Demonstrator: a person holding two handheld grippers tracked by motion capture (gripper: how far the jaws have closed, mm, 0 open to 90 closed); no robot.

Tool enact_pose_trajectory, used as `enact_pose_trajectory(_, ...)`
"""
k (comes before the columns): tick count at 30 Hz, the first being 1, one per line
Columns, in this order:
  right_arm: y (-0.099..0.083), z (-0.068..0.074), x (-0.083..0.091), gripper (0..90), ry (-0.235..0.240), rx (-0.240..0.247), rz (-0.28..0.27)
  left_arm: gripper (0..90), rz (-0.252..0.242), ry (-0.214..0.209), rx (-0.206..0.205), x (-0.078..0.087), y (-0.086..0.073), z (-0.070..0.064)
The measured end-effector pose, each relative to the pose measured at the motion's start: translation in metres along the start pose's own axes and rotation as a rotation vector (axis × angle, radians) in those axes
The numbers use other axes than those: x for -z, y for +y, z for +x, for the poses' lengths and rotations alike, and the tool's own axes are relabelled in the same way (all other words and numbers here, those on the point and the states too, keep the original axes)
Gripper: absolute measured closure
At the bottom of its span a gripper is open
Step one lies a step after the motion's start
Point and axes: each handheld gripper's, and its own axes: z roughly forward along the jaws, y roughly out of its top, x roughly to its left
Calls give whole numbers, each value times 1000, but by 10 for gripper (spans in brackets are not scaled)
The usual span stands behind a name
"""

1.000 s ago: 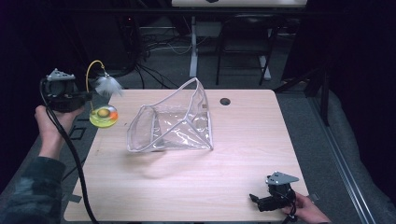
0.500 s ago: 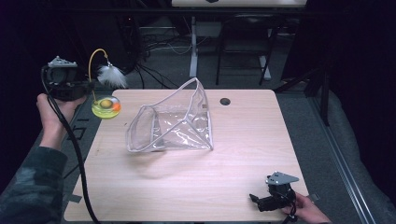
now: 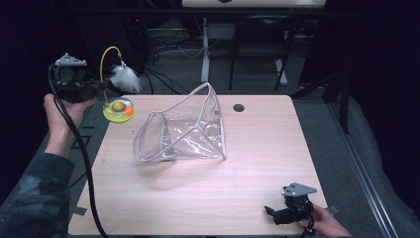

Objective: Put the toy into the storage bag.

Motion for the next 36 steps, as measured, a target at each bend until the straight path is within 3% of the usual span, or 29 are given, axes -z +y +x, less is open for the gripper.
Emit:
enact_pose_trajectory(12, 0, 0, 0, 0, 0, 0, 0, 885, -17, -32, -26, 2, 10, -13)
enact_pose_trajectory(23, 0, 0, 0, 0, 0, 0, 0, 885, -29, -86, -51, -3, 15, -34)
enact_pose_trajectory(36, 0, 0, 0, 0, 0, 1, 0, 885, -30, -118, -86, -7, 20, -52)
